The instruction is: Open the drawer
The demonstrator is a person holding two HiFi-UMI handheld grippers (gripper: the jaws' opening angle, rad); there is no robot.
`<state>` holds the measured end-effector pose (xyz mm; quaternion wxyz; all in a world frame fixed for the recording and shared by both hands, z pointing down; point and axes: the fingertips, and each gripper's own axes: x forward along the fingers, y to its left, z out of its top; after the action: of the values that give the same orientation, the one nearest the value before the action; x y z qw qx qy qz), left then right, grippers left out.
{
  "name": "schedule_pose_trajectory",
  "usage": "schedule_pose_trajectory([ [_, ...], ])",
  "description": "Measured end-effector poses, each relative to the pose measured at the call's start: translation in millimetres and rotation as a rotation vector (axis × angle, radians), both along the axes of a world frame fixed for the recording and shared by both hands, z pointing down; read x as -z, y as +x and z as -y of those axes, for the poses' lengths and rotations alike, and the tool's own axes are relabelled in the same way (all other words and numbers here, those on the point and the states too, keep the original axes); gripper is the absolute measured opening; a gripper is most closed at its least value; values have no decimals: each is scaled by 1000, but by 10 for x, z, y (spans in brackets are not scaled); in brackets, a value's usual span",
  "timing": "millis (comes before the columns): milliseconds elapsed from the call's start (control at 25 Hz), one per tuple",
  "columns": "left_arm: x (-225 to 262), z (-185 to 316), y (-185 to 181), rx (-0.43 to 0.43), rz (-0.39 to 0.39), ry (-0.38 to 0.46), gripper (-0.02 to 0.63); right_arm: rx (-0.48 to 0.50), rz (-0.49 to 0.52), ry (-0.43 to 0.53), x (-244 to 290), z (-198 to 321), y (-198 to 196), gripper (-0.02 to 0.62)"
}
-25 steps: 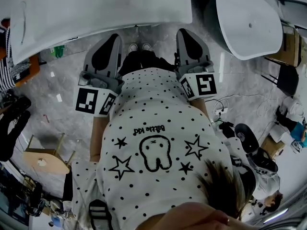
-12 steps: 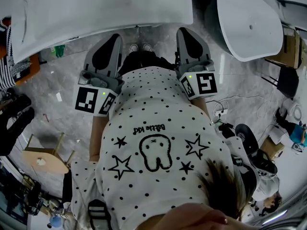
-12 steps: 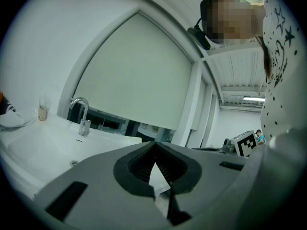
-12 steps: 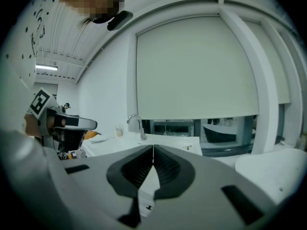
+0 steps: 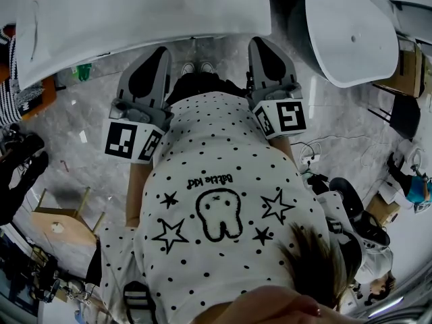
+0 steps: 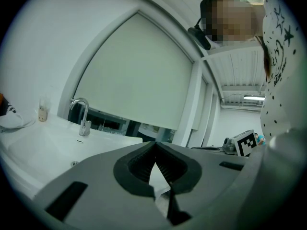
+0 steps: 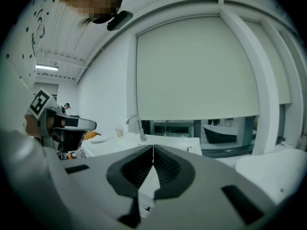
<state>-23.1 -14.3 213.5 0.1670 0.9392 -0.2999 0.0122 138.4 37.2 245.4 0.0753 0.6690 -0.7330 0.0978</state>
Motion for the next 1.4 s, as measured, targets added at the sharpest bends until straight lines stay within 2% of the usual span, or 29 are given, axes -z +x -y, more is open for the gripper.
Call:
schedule_pose_trajectory([
  [240, -40, 5, -11, 6, 7, -4, 5, 26, -15, -6, -52, 8, -52, 14],
  [520, -58, -8, 46, -17, 16, 1, 5, 124, -72, -33, -135, 15, -317, 14],
  [840, -35, -26, 56, -30, 25, 13, 5, 256, -120, -19, -130, 22, -673, 14],
  [1240, 7, -18, 70, -33, 29, 19, 5, 326, -163, 9, -78, 54, -829, 14],
  [1400, 10, -10, 60, -32, 33, 23, 5, 324, -162, 11, -77, 60, -822, 14],
])
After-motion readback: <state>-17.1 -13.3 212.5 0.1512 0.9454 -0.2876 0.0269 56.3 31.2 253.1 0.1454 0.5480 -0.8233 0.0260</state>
